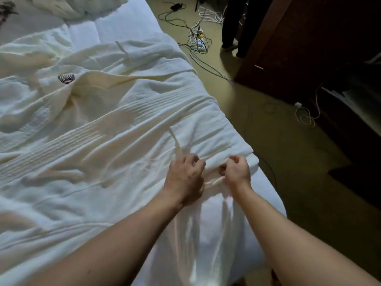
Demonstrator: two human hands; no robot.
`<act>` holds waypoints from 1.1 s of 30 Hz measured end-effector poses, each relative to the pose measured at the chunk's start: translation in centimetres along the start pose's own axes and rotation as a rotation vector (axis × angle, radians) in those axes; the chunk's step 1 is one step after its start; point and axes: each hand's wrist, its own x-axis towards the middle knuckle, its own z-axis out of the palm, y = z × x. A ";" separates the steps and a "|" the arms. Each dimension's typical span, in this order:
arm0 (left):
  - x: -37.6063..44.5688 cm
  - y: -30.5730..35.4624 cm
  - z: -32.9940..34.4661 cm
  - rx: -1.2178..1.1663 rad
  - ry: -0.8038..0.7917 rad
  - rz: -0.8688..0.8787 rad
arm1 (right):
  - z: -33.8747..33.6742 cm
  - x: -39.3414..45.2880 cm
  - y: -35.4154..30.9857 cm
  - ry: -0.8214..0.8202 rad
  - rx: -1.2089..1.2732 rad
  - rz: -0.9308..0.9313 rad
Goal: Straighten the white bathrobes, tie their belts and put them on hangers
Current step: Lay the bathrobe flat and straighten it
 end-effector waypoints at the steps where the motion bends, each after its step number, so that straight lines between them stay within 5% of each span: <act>1: 1.3 0.6 0.1 0.083 -0.040 -0.001 | -0.2 0.9 -0.3 -0.023 0.081 0.068; 6: 6.3 2.8 0.2 0.278 -0.117 0.011 | -3.1 4.5 -3.1 -0.097 0.467 0.383; 11: 7.1 3.8 -2.1 0.123 -0.012 -0.057 | -4.6 6.5 -4.2 -0.240 0.789 0.451; 15: 6.7 4.2 -2.7 0.143 -0.031 -0.103 | -5.3 8.2 -4.6 -0.191 1.080 0.469; 25: 10.9 8.5 2.7 0.254 -0.132 -0.039 | -9.2 12.2 -6.0 -0.332 1.070 0.422; 33: 10.0 9.6 1.3 0.163 -0.484 -0.021 | -13.0 14.9 -4.8 -0.097 0.993 0.439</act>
